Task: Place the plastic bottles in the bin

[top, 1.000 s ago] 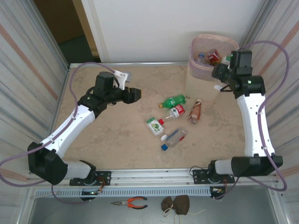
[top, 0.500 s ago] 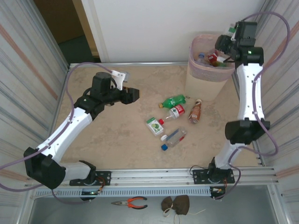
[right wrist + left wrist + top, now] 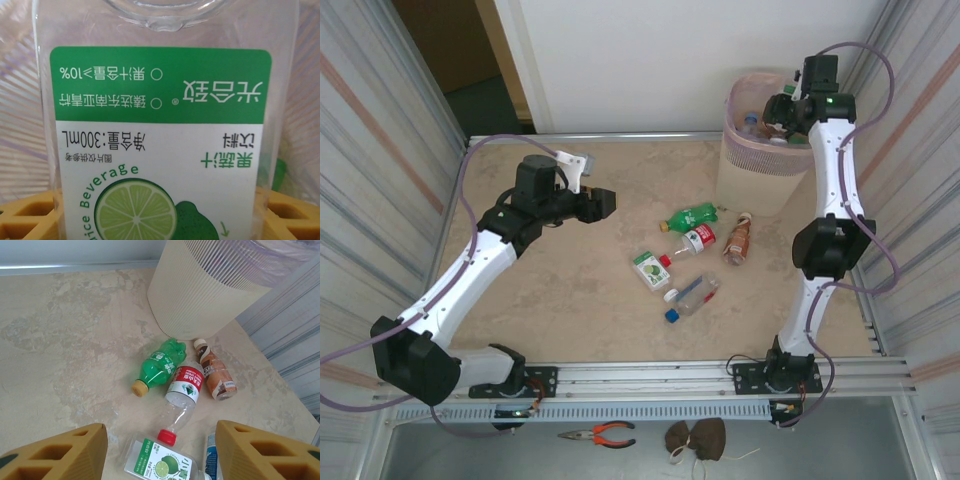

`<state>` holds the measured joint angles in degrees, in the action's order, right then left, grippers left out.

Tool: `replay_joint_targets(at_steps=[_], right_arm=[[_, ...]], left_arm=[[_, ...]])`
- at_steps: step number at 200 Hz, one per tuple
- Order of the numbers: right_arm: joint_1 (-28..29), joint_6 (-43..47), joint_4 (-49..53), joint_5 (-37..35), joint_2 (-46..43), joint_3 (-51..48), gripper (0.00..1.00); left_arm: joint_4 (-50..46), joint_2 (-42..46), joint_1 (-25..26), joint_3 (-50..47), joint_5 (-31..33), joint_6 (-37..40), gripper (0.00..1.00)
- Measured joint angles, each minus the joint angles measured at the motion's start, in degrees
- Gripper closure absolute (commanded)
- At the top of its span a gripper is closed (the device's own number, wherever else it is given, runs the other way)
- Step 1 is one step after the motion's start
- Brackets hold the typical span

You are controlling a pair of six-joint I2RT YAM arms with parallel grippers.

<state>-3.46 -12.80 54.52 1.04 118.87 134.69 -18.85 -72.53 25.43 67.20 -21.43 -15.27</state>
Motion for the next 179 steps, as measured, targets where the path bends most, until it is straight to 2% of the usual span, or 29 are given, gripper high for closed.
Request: replay_joint_targets(at_steps=[109, 157, 179], right_arm=[[0.0, -0.3, 4.5, 0.6, 6.5, -0.3, 0.35], [-0.3, -0.7, 6.1, -0.2, 6.5, 0.5, 0.16], [-0.4, -0.9, 7.7, -0.4, 6.5, 1.5, 0.12]], left_arm=[[-0.5, 0.0, 0.0, 0.0, 0.0, 0.0, 0.41], [-0.7, 0.5, 0.0, -0.4, 0.0, 0.0, 0.41], [-0.7, 0.9, 0.0, -0.5, 0.0, 0.0, 0.41]])
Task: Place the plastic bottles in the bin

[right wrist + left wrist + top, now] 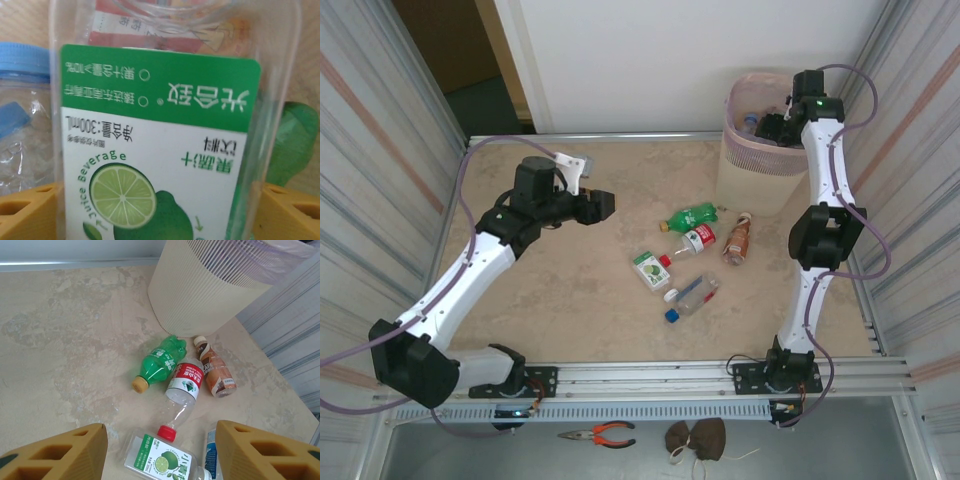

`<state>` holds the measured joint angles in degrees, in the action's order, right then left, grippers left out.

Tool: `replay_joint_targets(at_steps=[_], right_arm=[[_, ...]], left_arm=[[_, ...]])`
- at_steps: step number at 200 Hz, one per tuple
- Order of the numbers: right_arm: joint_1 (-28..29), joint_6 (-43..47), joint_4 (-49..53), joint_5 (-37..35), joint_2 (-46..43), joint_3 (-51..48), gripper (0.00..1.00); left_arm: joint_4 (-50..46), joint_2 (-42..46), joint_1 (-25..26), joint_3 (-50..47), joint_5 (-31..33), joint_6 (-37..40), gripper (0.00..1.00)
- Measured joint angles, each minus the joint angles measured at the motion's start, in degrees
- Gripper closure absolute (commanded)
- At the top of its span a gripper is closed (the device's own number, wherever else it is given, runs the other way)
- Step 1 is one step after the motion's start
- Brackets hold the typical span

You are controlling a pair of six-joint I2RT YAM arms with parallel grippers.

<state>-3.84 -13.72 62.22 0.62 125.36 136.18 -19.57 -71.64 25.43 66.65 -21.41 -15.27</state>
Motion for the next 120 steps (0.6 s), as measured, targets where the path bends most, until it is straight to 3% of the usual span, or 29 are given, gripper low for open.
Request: replay_joint_targets(at_steps=[53, 120], right_arm=[[0.6, 0.0, 2.8, -0.4, -2.0, 2.8, 0.11], [0.9, 0.0, 3.7, -1.0, -11.8, 3.5, 0.1]], left_arm=[[0.1, 0.2, 0.0, -1.2, 0.0, 0.1, 0.41], [0.1, -3.3, 0.0, -0.6, -2.7, 3.0, 0.42]])
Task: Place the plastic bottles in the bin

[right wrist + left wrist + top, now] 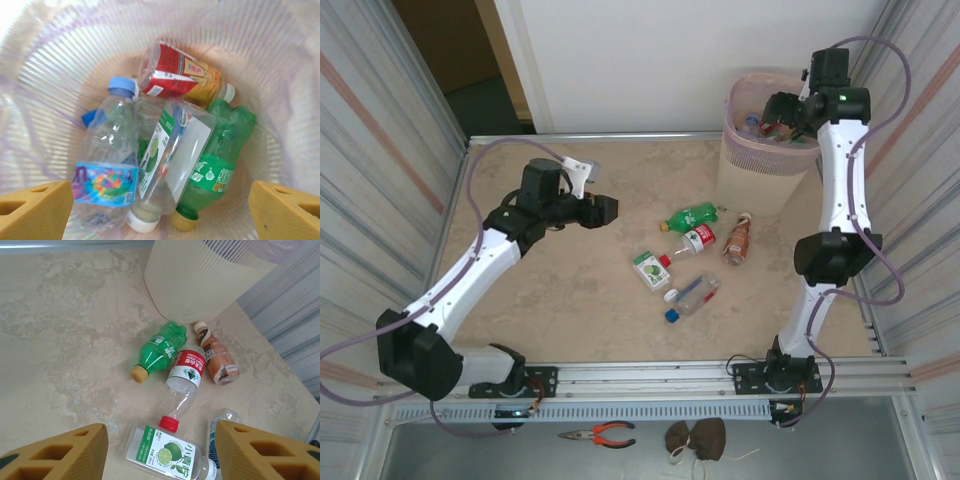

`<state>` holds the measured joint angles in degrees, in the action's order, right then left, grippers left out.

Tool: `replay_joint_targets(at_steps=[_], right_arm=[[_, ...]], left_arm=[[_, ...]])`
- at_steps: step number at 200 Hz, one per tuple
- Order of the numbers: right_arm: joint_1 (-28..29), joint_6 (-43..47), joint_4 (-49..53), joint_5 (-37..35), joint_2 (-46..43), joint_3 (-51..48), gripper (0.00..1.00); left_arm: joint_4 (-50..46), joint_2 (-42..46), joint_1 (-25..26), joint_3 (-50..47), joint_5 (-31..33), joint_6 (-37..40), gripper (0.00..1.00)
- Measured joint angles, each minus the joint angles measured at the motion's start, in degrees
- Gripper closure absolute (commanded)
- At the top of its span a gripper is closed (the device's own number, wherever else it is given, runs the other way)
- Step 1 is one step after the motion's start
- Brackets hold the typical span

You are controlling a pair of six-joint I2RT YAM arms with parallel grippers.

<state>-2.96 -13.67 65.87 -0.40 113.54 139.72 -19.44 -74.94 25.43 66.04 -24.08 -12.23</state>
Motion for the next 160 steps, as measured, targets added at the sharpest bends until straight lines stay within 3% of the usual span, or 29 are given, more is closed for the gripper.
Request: replay_joint_targets(at_steps=[58, 106, 160], right_arm=[[0.0, 0.0, 0.2, -1.3, -8.7, -1.2, 0.1], [0.0, 0.0, -0.5, -1.8, -19.0, -10.4, 0.1], [-0.2, 0.0, -2.3, -2.8, -26.3, -21.1, 0.1]], left_arm=[[-1.0, -9.5, 1.7, 6.5, -2.5, 8.2, 0.42], [-3.6, -19.2, 6.1, 12.7, -2.6, 23.1, 0.39], [-5.5, -30.8, 7.0, 17.8, -4.1, 39.3, 0.37]])
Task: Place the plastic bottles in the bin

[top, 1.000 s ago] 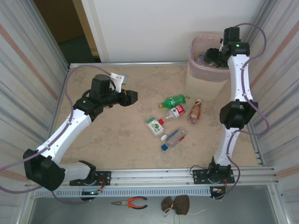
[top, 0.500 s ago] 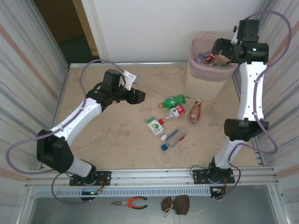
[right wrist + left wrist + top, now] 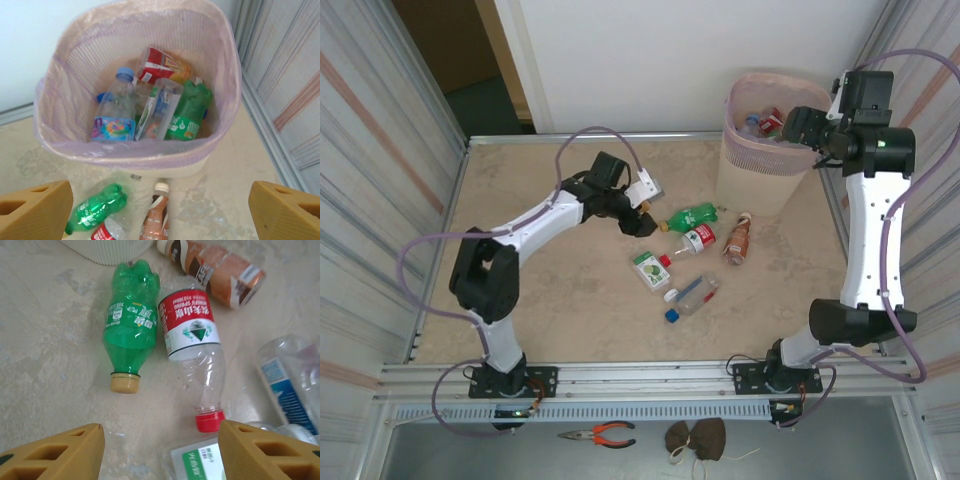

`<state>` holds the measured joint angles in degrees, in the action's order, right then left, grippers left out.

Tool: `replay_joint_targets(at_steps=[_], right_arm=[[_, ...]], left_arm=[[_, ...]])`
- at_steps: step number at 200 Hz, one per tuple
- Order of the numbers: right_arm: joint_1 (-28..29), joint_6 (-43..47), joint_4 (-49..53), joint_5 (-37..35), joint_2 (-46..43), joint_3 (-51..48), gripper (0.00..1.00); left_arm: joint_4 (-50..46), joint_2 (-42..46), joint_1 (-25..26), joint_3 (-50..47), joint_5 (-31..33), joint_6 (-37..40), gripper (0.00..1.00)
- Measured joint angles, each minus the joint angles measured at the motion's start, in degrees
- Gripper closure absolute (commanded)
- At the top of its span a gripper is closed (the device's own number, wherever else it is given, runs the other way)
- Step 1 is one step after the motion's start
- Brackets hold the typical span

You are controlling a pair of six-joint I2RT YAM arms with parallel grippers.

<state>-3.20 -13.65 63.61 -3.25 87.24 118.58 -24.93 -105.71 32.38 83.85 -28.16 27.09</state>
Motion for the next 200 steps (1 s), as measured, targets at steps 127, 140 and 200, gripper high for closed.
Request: replay_joint_targets(at_steps=[127, 140, 200], right_arm=[[-1.0, 0.0, -1.9, -1.1, -6.1, -9.2, 0.1], [-1.0, 0.0, -1.9, -1.1, -6.1, -9.4, 0.1], [-1.0, 0.0, -2.3, -1.2, -6.3, -10.3, 0.11]], left_arm=[[-0.4, -20.1, 1.2, 11.6, 2.8, 13.3, 0.38], [-0.5, -21.2, 1.8, 12.3, 3.5, 13.8, 0.39], [-0.6, -24.3, 3.7, 15.0, 5.8, 15.2, 0.63]])
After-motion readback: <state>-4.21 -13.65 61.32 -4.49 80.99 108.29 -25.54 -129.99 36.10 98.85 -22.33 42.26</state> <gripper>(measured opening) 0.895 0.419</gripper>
